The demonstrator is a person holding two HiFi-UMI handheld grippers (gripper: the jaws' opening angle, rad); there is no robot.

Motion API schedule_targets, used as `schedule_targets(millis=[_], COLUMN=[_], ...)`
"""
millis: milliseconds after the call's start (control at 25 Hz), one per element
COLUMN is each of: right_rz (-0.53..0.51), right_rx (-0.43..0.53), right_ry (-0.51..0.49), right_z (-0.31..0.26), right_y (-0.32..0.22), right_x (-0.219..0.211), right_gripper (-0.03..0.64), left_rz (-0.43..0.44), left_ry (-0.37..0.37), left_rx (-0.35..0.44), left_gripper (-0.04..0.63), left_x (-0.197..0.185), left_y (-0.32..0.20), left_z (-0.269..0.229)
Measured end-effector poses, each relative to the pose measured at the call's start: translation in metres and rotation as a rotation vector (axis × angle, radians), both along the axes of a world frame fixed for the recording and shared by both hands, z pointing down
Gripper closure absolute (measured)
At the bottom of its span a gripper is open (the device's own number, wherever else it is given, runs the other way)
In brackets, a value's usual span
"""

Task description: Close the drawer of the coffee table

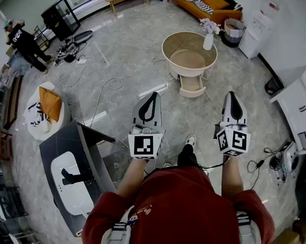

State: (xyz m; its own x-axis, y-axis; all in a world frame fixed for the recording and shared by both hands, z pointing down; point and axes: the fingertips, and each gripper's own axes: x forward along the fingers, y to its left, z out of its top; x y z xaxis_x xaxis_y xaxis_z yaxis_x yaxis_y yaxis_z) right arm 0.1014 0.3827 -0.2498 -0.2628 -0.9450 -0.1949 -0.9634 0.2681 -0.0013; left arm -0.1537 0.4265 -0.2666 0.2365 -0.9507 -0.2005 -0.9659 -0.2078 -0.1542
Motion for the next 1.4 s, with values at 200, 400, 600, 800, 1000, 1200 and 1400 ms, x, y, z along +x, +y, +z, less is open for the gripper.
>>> schedule_targets(millis=[200, 400, 600, 800, 1000, 1200, 1400], right_rz=[0.001, 0.002, -0.003, 0.006, 0.000, -0.010, 0.015], right_rx=[-0.001, -0.004, 0.024, -0.005, -0.042, -0.027, -0.041], right_ry=[-0.007, -0.006, -0.086, -0.063, -0.058, -0.080, -0.083], right_z=[0.000, 0.004, 0.000, 0.010, 0.027, 0.033, 0.041], right_y=[0.000, -0.003, -0.004, -0.021, -0.064, -0.114, -0.178], right_x=[0.003, -0.001, 0.001, 0.006, 0.011, 0.019, 0.041], right_gripper=[0.595, 0.595, 0.594, 0.594, 0.594, 0.594, 0.594], left_rz=[0.002, 0.008, 0.021, 0.030, 0.021, 0.019, 0.034], left_ry=[0.006, 0.007, 0.012, 0.007, 0.033, 0.062, -0.020], left_rx=[-0.009, -0.009, -0.084, -0.099, -0.085, -0.080, -0.140], left_gripper=[0.583, 0.583, 0.583, 0.583, 0.583, 0.583, 0.583], left_x=[0.001, -0.001, 0.000, 0.006, 0.012, 0.024, 0.047], left_y=[-0.002, -0.007, -0.016, -0.037, -0.081, -0.132, -0.195], left_z=[0.002, 0.004, 0.014, 0.022, 0.025, 0.035, 0.052])
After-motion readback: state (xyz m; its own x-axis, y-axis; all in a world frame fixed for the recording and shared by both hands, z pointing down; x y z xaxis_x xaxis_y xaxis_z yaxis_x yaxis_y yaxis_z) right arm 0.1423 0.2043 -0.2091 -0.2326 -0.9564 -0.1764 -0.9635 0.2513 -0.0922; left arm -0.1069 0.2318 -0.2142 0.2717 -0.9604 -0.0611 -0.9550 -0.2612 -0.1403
